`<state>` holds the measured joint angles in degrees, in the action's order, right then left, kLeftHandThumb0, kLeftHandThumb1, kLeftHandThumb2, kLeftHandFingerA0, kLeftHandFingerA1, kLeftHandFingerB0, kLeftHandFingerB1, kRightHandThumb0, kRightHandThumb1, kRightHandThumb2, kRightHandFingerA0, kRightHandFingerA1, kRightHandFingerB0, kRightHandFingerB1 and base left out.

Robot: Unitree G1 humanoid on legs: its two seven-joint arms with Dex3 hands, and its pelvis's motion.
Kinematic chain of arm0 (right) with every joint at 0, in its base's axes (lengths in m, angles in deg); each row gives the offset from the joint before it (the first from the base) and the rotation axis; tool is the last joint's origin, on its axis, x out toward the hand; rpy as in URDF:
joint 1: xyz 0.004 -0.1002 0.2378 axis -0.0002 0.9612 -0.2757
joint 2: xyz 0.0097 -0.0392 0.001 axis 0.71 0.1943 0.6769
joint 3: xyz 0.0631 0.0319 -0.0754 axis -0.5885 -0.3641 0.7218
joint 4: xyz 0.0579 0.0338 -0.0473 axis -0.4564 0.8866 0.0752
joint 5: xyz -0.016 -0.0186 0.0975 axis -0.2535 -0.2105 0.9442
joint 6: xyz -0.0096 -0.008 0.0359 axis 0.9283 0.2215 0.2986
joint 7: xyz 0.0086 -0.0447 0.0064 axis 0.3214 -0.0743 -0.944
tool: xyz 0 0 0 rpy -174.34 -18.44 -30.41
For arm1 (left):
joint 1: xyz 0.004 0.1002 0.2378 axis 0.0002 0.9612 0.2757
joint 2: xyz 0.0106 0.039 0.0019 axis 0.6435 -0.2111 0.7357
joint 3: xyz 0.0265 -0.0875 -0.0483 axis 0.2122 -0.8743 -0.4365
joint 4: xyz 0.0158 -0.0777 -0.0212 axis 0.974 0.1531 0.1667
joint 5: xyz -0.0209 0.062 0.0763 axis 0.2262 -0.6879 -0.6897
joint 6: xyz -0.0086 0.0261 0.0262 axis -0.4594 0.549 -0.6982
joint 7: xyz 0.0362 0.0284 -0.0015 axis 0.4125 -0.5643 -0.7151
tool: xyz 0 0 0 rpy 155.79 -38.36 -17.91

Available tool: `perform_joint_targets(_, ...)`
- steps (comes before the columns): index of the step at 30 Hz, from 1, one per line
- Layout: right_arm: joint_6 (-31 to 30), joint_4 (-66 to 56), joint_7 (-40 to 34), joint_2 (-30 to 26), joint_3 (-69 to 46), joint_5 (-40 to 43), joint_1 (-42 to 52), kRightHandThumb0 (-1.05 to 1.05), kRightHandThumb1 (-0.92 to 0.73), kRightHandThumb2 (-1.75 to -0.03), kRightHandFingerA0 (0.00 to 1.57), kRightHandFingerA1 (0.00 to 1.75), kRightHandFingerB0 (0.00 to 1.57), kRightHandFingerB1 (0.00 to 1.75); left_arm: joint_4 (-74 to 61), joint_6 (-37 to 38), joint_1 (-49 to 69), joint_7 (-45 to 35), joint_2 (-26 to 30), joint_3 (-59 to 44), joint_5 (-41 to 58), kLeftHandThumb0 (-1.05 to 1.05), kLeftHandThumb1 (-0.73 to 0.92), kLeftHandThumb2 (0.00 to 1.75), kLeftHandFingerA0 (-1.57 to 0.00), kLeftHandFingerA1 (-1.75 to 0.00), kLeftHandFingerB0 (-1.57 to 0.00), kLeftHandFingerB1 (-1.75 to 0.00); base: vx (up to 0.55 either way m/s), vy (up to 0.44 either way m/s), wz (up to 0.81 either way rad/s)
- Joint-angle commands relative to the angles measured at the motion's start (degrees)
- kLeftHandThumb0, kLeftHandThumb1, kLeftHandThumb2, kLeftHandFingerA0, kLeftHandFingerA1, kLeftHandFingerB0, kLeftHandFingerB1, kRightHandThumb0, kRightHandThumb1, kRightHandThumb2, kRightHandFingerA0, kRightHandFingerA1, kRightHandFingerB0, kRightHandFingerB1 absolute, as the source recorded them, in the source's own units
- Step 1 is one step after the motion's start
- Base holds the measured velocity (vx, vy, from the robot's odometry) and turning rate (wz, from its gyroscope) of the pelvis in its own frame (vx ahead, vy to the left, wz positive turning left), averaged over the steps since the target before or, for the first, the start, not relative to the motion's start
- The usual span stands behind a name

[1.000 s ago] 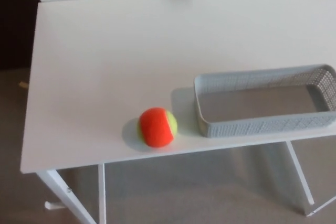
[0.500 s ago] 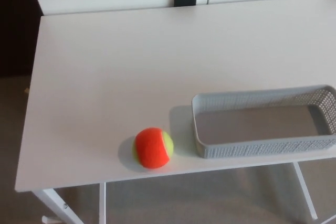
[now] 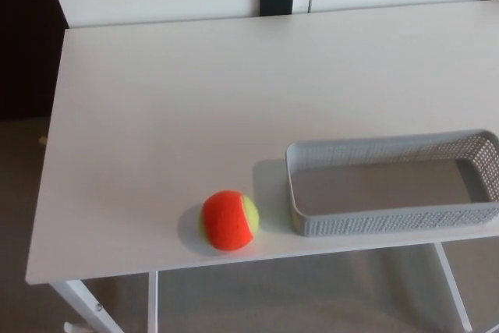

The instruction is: The robot walk towards a table in front and uses its left hand to pickup a tennis ball on the left side and put it in a container on the right hand side

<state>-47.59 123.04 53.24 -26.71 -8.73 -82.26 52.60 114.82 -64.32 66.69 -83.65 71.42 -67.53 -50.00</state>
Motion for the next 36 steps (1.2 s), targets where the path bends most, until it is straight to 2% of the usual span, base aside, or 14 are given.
perform_joint_targets(1,-0.5,-0.5,-0.9,-1.3,-0.3,0.0,0.8,-0.65,-0.68,-0.61,0.37,0.79,0.19,0.38,-5.1,-3.4,1.1,4.5,-0.1,-7.8,7.2,-0.3,0.71,0.62,-0.36,-0.35,-0.17,-0.28,0.0,0.0,0.0)
perform_joint_targets(10,-0.2,-1.1,-0.3,-2.4,-0.1,-0.2,1.2,-0.66,-0.67,-0.61,0.4,0.82,0.21,0.4,-19.6,-9.5,2.5,2.9,4.6,-25.4,21.3,-0.31,0.67,0.6,-0.22,-0.31,-0.14,-0.27,0.0,0.0,0.0)
perform_joint_targets(11,-0.2,-1.4,-0.2,-2.4,-0.2,-0.1,1.1,-0.68,-0.5,-0.95,0.44,0.79,0.16,0.52,-30.0,-11.7,3.0,3.8,4.3,-27.4,26.0,-0.15,0.64,0.59,-0.4,-0.36,-0.24,-0.3,0.0,0.0,0.0)
perform_joint_targets(12,-0.1,-1.2,-0.3,-2.3,-0.3,0.0,1.0,-0.68,-0.5,-0.95,0.44,0.79,0.16,0.52,-38.1,-13.1,3.6,4.8,3.7,-27.8,28.9,-0.15,0.64,0.59,-0.4,-0.36,-0.24,-0.3,-0.02,-0.009,0.08)
perform_joint_targets(13,-0.2,-1.3,-0.7,-2.2,-0.1,-0.3,1.0,-0.64,-0.67,-0.61,0.38,0.84,0.21,0.43,-43.9,-13.3,3.9,5.1,3.5,-27.6,30.1,-0.17,0.61,0.59,-0.42,-0.38,-0.26,-0.32,0.0,0.0,0.0)
perform_joint_targets(16,-0.3,-1.3,-0.8,-2.2,0.0,-0.4,1.0,-0.64,-0.67,-0.61,0.38,0.84,0.21,0.43,-46.5,-14.0,4.1,5.4,3.2,-27.7,30.4,-0.17,0.61,0.59,-0.42,-0.38,-0.26,-0.32,0.0,0.0,0.0)
perform_joint_targets(19,-0.2,-1.2,-1.0,-2.1,0.1,-0.5,0.9,-0.62,-0.65,-0.62,0.37,0.85,0.22,0.46,-70.6,-8.1,4.1,5.9,4.3,-18.5,20.3,-0.09,0.62,0.58,-0.39,-0.39,-0.29,-0.31,0.0,0.0,0.0)
perform_joint_targets(20,-0.2,-1.2,-1.1,-2.1,0.2,-0.6,0.5,-0.62,-0.65,-0.63,0.38,0.86,0.23,0.46,-72.7,-7.0,2.8,4.5,5.3,-15.7,17.1,-0.1,0.41,0.87,-0.26,-0.55,-0.14,-0.48,0.0,0.0,0.0)
perform_joint_targets(21,-0.2,-1.2,-1.3,-2.1,0.2,-0.7,0.3,-0.62,-0.65,-0.63,0.38,0.86,0.23,0.46,-74.2,-6.4,1.7,3.2,6.2,-13.4,14.7,-0.1,0.41,0.87,-0.26,-0.55,-0.14,-0.48,0.0,0.0,0.0)
perform_joint_targets(22,-0.1,-1.1,-1.4,-2.1,0.3,-0.8,0.3,-0.61,-0.65,-0.63,0.38,0.85,0.24,0.45,-74.9,-6.3,1.1,2.0,7.0,-11.9,13.6,-0.12,0.57,0.59,-0.29,-0.38,-0.24,-0.32,0.0,0.0,0.0)
perform_joint_targets(24,-0.4,-1.3,-1.6,-2.2,0.5,-1.2,0.0,-0.63,-0.66,-0.62,0.39,0.85,0.24,0.46,-77.1,-8.6,-2.1,-0.9,11.3,-5.3,6.9,-0.05,0.37,0.83,-0.25,-0.54,-0.16,-0.48,0.0,0.0,0.0)
perform_joint_targets(29,-1.0,-1.4,-1.7,-2.2,0.8,-1.5,-0.3,-0.62,-0.66,-0.62,0.37,0.84,0.25,0.46,-78.6,-11.8,-4.8,-2.9,15.1,0.1,1.5,0.0,0.35,0.83,-0.28,-0.56,-0.2,-0.5,0.0,0.0,0.0)
perform_joint_targets(30,-1.0,-2.0,-1.7,-2.3,1.0,-1.6,0.1,-0.61,-0.66,-0.62,0.38,0.86,0.26,0.48,-78.0,-12.3,-6.4,-4.1,16.2,4.2,-3.2,0.04,0.48,0.54,-0.44,-0.39,-0.38,-0.33,0.0,0.0,0.0)
perform_joint_targets(36,-1.0,-2.7,-1.9,-2.7,1.5,-2.4,0.3,-0.64,-0.67,-0.62,0.34,0.87,0.26,0.47,-76.5,-17.2,-12.6,-7.0,21.0,19.1,-16.3,-0.12,0.47,0.53,-0.39,-0.36,-0.32,-0.31,0.0,0.0,0.0)
